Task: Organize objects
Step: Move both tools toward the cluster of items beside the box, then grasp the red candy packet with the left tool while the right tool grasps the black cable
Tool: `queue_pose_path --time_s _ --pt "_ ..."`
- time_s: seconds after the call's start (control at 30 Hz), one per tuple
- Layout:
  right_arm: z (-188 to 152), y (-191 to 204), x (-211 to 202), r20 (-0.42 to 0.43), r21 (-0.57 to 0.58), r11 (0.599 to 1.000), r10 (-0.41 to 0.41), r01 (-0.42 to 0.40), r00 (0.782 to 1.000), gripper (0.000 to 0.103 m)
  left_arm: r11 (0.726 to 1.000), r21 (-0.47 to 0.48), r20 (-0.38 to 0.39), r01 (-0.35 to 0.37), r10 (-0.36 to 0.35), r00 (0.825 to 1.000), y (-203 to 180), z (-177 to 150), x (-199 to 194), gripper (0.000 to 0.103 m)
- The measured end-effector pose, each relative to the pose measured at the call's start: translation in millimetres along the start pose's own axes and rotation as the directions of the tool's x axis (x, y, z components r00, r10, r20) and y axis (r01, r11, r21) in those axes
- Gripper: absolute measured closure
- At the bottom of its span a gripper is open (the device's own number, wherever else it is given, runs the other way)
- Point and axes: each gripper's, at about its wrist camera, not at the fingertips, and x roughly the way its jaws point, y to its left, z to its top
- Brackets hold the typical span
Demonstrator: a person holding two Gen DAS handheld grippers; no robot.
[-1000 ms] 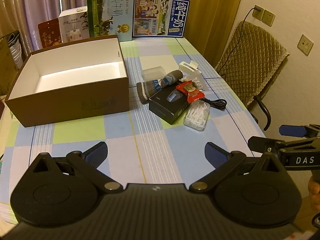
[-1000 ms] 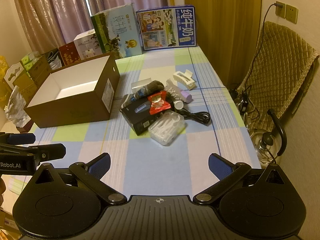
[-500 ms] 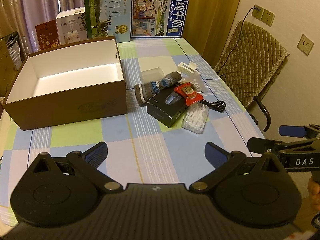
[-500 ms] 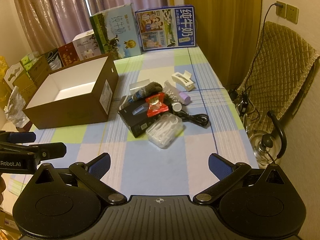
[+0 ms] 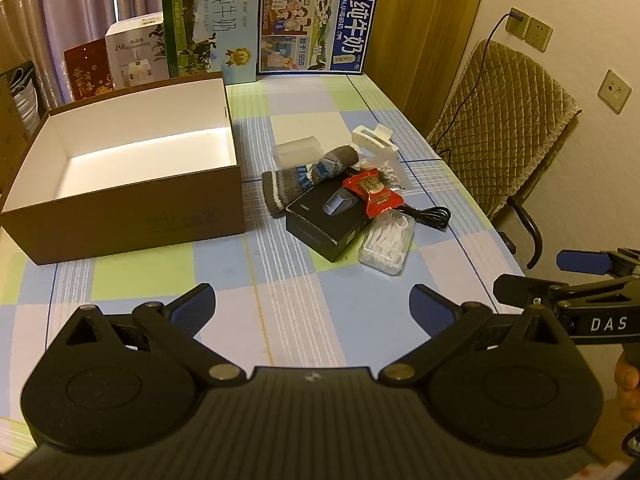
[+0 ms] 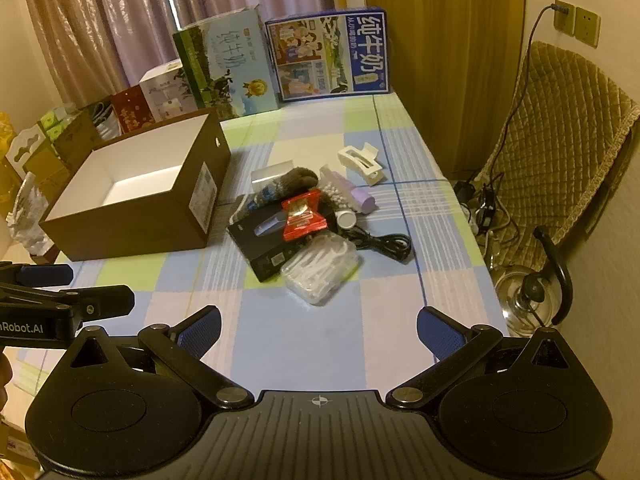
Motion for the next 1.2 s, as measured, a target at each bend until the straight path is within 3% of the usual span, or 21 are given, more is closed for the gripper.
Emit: queue_pose_path --time_s 1.2 --pt "47 -68 55 -0.043 -0.008 0.999 0.035 -0.035 0.998 0.002 0.998 -0.051 -0.060 -0.042 0.039 0.997 -30 50 70 0.001"
